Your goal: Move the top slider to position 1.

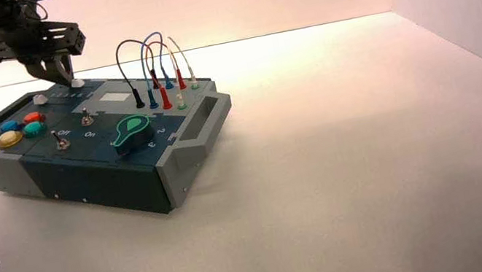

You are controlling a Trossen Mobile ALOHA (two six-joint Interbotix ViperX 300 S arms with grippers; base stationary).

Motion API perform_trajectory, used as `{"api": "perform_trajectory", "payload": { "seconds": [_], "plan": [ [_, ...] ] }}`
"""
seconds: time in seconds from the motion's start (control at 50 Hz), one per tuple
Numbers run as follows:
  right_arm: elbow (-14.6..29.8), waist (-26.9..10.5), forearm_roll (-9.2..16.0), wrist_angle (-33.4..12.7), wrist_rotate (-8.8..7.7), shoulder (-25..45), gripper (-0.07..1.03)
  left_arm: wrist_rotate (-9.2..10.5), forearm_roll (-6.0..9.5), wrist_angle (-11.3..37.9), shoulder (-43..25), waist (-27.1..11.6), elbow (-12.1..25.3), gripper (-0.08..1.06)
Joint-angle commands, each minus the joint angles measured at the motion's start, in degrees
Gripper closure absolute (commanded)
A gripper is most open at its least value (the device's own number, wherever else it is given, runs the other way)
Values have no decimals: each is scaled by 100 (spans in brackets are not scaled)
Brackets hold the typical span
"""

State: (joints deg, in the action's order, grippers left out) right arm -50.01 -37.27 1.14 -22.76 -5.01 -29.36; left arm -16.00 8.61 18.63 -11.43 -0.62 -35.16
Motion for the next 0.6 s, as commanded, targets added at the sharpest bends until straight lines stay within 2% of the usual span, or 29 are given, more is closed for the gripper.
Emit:
{"api": "perform_trajectory", "payload": {
  "seconds": [0.02, 0.48, 0.6],
  "plan": [
    [70, 18, 0, 53, -18, -35, 75, -26, 9, -9, 211, -105, 79, 101],
    [62, 18, 0, 44, -9, -62, 75, -26, 9, -26, 686, -62, 79, 101],
    [62, 18, 0, 53, -9, -62, 75, 0, 62, -18, 694, -97, 70, 101]
  ]
}}
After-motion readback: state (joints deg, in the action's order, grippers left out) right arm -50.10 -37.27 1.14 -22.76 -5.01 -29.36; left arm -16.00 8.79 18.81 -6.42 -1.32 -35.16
